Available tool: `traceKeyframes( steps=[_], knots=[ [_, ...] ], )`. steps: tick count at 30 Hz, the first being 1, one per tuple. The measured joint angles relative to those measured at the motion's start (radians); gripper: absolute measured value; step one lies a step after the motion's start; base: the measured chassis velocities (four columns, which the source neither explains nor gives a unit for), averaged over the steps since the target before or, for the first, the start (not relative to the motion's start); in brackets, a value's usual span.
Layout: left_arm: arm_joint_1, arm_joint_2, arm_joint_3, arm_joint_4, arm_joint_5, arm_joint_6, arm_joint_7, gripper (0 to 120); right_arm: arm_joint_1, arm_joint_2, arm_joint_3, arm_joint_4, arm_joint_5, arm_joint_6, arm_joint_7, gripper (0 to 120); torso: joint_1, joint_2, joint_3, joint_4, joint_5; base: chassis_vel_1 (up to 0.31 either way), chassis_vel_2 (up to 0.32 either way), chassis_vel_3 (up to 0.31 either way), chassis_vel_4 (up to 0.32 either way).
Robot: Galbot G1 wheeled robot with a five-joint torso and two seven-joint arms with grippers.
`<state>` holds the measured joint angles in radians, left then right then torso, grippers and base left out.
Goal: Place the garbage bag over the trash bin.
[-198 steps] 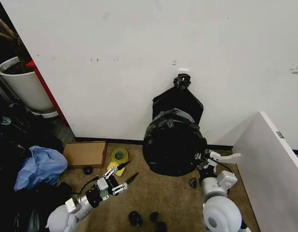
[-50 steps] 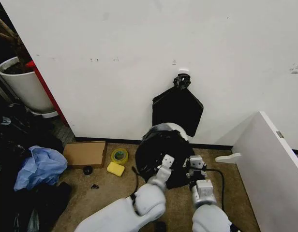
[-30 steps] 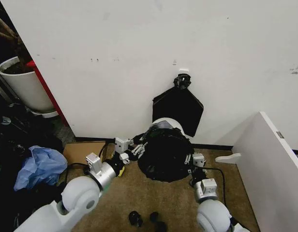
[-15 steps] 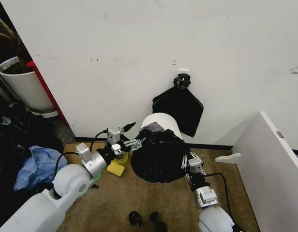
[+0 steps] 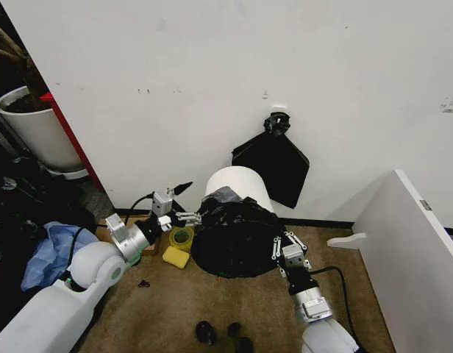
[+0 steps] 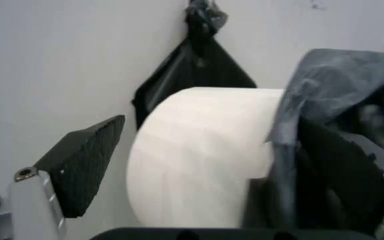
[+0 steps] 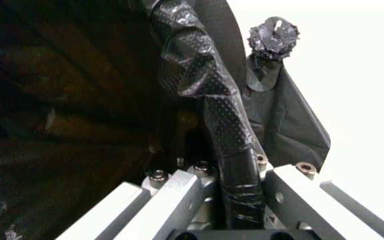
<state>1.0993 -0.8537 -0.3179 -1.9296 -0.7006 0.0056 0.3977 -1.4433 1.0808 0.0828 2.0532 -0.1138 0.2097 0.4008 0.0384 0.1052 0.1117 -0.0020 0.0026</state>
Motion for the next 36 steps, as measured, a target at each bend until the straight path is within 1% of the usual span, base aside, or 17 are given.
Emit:
traceKeyframes(
  steps=[4, 7, 11, 13, 15, 16, 18, 21, 23, 26, 27, 29, 30, 31, 33, 35, 36],
  knots=[
    [-0.018, -0.005, -0.009, 0.046, -0.001, -0.009, -0.001, 100, -0.007, -0.007, -0.008, 0.024, 0.07, -0.008, -0.016, 0, 0.0, 0.0, 0.0, 0.0, -0.0001, 0.0, 0.0, 0.0, 0.0],
    [-0.022, -0.008, -0.013, 0.057, -0.003, -0.012, -0.002, 100, -0.009, -0.011, -0.012, 0.035, 0.111, -0.017, -0.025, 0, 0.0, 0.0, 0.0, -0.0001, 0.0, 0.0, 0.0, 0.0, 0.0],
    [-0.024, -0.02, -0.028, 0.068, -0.023, -0.03, 0.001, 100, -0.01, -0.029, -0.025, 0.076, 0.277, -0.078, -0.046, 0, 0.0, 0.0, 0.0, 0.0, -0.0001, 0.0, 0.0, 0.0, 0.0],
    [-0.021, -0.023, -0.031, 0.074, -0.022, -0.049, 0.033, 100, -0.006, -0.032, -0.026, 0.091, 0.343, -0.109, -0.044, 0, 0.0, 0.0, 0.0, -0.0001, 0.0, 0.0, 0.0, 0.0, 0.0],
    [-0.02, -0.024, -0.032, 0.077, -0.021, -0.055, 0.044, 100, -0.004, -0.032, -0.027, 0.096, 0.363, -0.122, -0.039, 0, 0.0, 0.0, 0.0, -0.0001, 0.0, 0.0, 0.0, 0.0, 0.0],
    [-0.019, -0.025, -0.038, 0.092, -0.012, -0.08, 0.085, 100, -0.001, -0.032, -0.028, 0.107, 0.408, -0.153, -0.021, 0, 0.0, 0.0, 0.0, 0.0, 0.0, 0.0, 0.0, 0.0, 0.0],
    [-0.019, -0.027, -0.058, 0.132, 0.01, -0.128, 0.175, 100, 0.008, -0.031, -0.029, 0.154, 0.551, -0.268, 0.049, 0, 0.0, 0.0, 0.0, 0.0, -0.0001, 0.0, 0.0, 0.0, 0.0],
    [-0.014, -0.027, -0.078, 0.185, 0.023, -0.212, 0.223, 100, 0.021, -0.027, -0.02, 0.239, 0.764, -0.44, 0.176, 0, 0.0, 0.0, 0.0, -0.0001, -0.0001, 0.0, 0.0, 0.0, 0.0],
    [-0.01, -0.027, -0.081, 0.19, 0.023, -0.225, 0.221, 100, 0.024, -0.026, -0.017, 0.254, 0.802, -0.464, 0.204, 0, 0.0, 0.0, 0.0, 0.0, -0.0001, 0.0, 0.0, 0.0, 0.0],
    [0.024, -0.033, -0.092, 0.192, 0.02, -0.257, 0.203, 100, 0.036, -0.014, 0.001, 0.318, 0.995, -0.553, 0.364, 0, 0.0, 0.0, 0.0, 0.0001, -0.0001, 0.0, 0.0, 0.0, 0.0],
    [0.028, -0.034, -0.092, 0.19, 0.019, -0.259, 0.205, 100, 0.038, -0.013, 0.004, 0.324, 1.016, -0.56, 0.384, 0, 0.0, 0.0, 0.0, 0.0001, 0.0, 0.0, 0.0, 0.0, 0.0],
    [0.058, -0.036, -0.095, 0.181, 0.014, -0.268, 0.268, 100, 0.052, 0.002, 0.032, 0.356, 1.152, -0.601, 0.52, 0, 0.0, 0.0, 0.0, -0.0002, -0.0001, 0.0, 0.0, 0.0, 0.0],
    [0.058, -0.036, -0.095, 0.181, 0.014, -0.268, 0.268, 100, 0.052, 0.002, 0.032, 0.356, 1.152, -0.601, 0.52, 0, 0.0, 0.0, 0.0, -0.0002, -0.0001, 0.0, 0.0, 0.0, 0.0],
    [0.069, -0.038, -0.098, 0.179, 0.013, -0.273, 0.308, 100, 0.057, 0.006, 0.041, 0.36, 1.182, -0.61, 0.549, 0, 0.0, 0.0, 0.0, -0.0002, -0.0002, 0.0, 0.0, 0.0, 0.0],
    [0.097, -0.057, -0.14, 0.198, 0.016, -0.288, 0.587, 100, 0.074, 0.02, 0.076, 0.362, 1.254, -0.617, 0.631, 0, 0.0, 0.0, 0.0, 0.0001, 0.0002, 0.0, 0.0, 0.0, 0.0],
    [0.106, -0.076, -0.175, 0.224, 0.051, -0.288, 0.806, 100, 0.076, 0.028, 0.084, 0.36, 1.275, -0.602, 0.661, 0, 0.0, 0.0, 0.0, 0.0, -0.0002, 0.0, 0.0, 0.0, 0.0],
    [0.106, -0.076, -0.175, 0.224, 0.051, -0.288, 0.806, 100, 0.076, 0.028, 0.084, 0.36, 1.275, -0.602, 0.661, 0, 0.0, 0.0, 0.0, 0.0, -0.0002, 0.0, 0.0, 0.0, 0.0]
  ],
)
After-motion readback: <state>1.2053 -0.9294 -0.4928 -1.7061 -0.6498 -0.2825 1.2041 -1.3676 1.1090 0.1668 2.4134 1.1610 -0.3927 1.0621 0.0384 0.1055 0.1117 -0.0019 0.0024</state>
